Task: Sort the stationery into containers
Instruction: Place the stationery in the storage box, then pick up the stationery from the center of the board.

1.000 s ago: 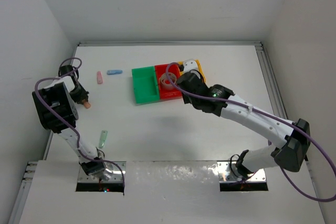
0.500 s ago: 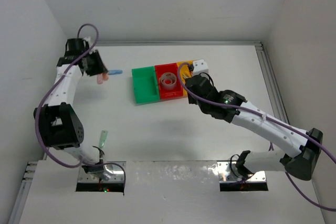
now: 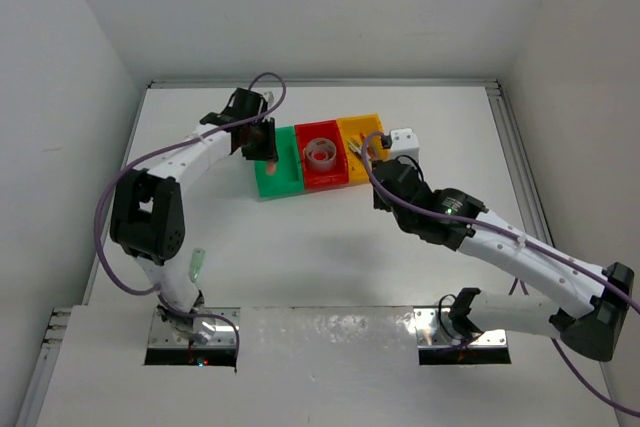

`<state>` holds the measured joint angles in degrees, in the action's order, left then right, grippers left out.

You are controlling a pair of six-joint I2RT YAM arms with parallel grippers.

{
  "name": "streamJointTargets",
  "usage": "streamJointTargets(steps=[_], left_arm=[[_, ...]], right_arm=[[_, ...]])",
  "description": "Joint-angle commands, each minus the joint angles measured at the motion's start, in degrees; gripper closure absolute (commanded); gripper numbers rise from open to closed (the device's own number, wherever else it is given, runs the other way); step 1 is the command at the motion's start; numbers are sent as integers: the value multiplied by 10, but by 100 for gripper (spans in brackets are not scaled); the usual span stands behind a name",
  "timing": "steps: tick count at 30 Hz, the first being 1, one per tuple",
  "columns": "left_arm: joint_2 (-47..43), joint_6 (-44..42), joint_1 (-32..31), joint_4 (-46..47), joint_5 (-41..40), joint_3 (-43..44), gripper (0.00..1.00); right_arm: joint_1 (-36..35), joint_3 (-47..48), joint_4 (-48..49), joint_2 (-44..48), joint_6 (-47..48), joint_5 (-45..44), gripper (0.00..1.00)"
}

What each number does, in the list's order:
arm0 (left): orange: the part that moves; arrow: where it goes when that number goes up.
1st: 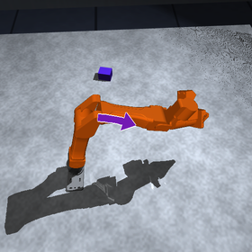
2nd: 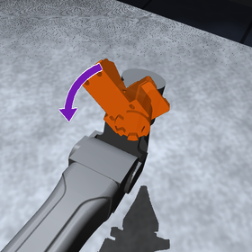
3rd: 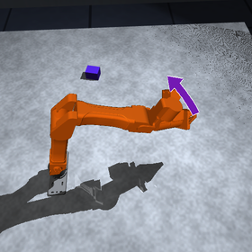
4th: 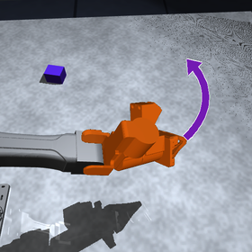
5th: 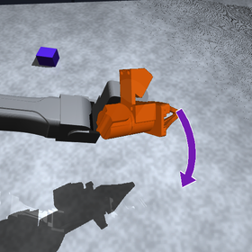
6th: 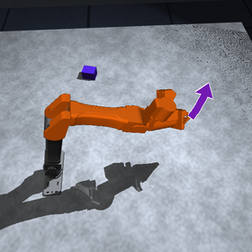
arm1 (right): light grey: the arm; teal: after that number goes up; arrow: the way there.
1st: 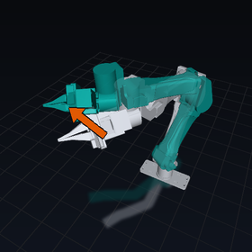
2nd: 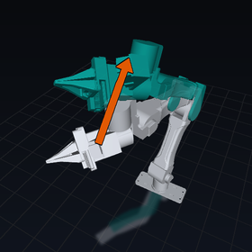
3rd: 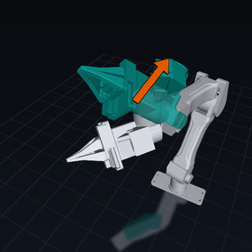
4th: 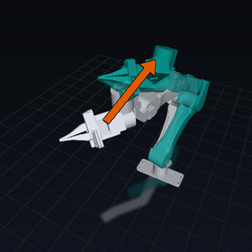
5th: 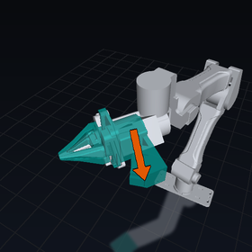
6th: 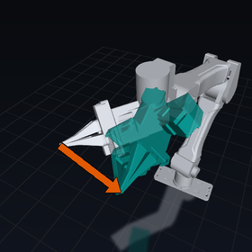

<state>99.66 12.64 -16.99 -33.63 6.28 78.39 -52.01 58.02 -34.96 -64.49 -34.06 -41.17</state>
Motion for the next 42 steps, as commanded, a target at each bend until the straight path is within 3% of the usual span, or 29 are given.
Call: streamJointTargets(steps=[1, 4, 6, 8, 13, 17, 19, 22, 24, 26, 28, 31, 33, 38, 42], left_arm=[[9, 15, -16, 70, -79, 11, 100], [36, 12, -30, 76, -87, 13, 97], [54, -1, -37, 76, -87, 26, 68], [59, -3, -36, 69, -92, 34, 53], [25, -26, -31, 57, -91, 52, 31], [-31, -86, -22, 31, -117, 81, 30], [-78, -120, -8, 3, -97, 81, 37], [-155, -302, 26, -68, -18, 36, 35], [-221, -465, 62, -148, 20, -38, 27], [-266, -601, 104, -191, 11, -104, 22], [-319, -669, 122, -211, -60, -208, 17], [-357, -695, 146, -231, -114, -299, 11], [-379, -668, 147, -233, -110, -342, 0], [-360, -562, 101, -234, -122, -372, 0], [-326, -520, 96, -169, -158, -424, 2]], right_arm=[[-5, -12, 5, 21, -24, -26, 57], [-5, -12, -7, 26, -28, -32, 57], [-5, -11, -16, 30, -29, -43, 57], [-5, -8, -23, 32, -22, -45, 57], [-5, 9, -35, 32, -8, -58, 57], [-5, 4, -35, 38, -5, -52, 57], [-7, -2, -35, 40, -4, -46, 57], [-13, -11, -30, 38, 13, -22, 57], [-21, -16, -22, 34, 34, -3, 57], [-31, -21, -12, 32, 50, 1, 57], [-35, -33, 1, 34, 52, 8, 56], [-42, -58, 30, 45, 55, 28, 56], [-42, -83, 41, 60, 53, 33, 56], [-42, -125, 67, 96, 46, 28, 56], [-42, -156, 78, 127, 39, 11, 57]])
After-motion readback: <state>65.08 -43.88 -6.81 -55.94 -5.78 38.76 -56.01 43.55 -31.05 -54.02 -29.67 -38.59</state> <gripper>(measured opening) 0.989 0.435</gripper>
